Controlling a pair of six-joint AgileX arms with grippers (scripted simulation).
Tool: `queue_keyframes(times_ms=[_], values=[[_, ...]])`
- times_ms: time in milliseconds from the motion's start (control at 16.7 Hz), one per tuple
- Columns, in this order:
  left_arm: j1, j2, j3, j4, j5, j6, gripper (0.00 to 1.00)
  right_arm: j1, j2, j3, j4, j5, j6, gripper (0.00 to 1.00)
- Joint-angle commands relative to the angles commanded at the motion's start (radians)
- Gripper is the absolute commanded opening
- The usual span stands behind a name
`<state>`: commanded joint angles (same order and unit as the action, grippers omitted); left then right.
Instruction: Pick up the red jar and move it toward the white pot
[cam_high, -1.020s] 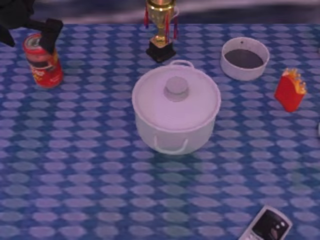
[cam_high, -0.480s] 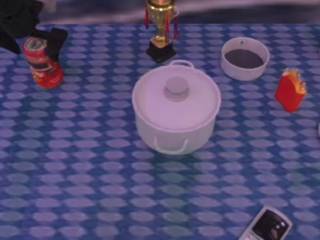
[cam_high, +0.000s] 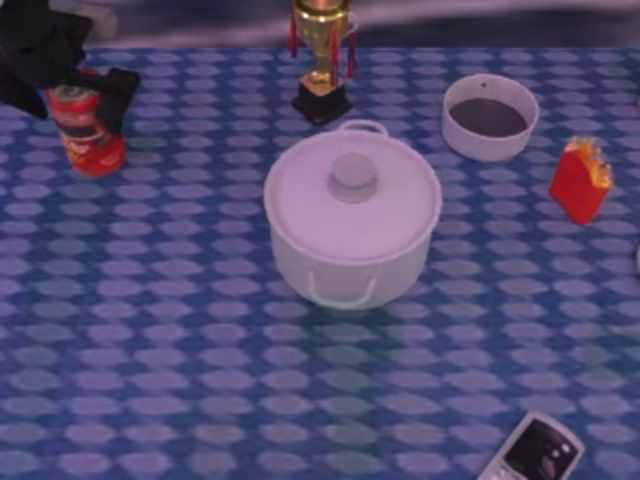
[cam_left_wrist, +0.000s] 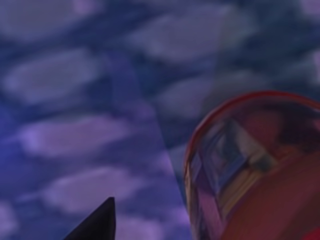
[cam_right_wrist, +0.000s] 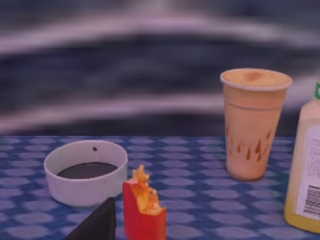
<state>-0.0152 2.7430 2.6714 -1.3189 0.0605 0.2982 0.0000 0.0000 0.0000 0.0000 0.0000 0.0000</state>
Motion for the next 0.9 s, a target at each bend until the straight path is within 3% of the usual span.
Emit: queue_keyframes(times_ms=[780, 900], values=[[0.0, 0.0, 0.0, 0.0, 0.0, 0.0, 0.02, 0.0, 0.0, 0.0, 0.0, 0.0, 0.0, 1.0], [0.0, 0.0, 0.0, 0.0, 0.0, 0.0, 0.0, 0.0, 0.0, 0.0, 0.0, 0.0, 0.0, 1.0]])
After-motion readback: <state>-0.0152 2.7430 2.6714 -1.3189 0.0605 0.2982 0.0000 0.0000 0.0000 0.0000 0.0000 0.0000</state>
